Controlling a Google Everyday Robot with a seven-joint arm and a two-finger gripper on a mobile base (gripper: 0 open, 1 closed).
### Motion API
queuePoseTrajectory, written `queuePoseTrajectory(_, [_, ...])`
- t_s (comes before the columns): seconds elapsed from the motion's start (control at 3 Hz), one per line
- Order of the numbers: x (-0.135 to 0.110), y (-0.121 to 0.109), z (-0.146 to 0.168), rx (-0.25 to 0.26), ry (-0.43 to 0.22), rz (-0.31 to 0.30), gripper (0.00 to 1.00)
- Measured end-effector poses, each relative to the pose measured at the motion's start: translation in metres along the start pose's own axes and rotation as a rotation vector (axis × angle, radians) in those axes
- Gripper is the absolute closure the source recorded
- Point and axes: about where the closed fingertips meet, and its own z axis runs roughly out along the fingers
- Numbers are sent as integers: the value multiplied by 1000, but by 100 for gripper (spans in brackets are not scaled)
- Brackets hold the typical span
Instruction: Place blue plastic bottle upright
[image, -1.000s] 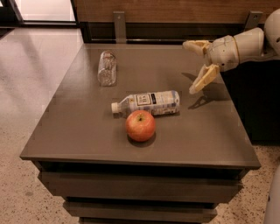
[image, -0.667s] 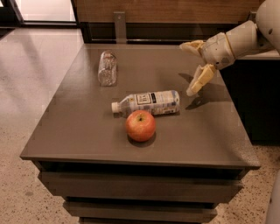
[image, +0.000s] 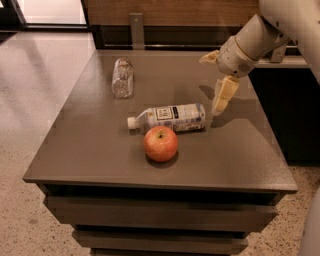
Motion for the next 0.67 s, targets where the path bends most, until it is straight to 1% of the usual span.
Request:
queuePoseTrajectory(0.33, [6,1,-1,-16,105,0,0])
queuePoseTrajectory(0.67, [7,0,0,-15,114,0,0])
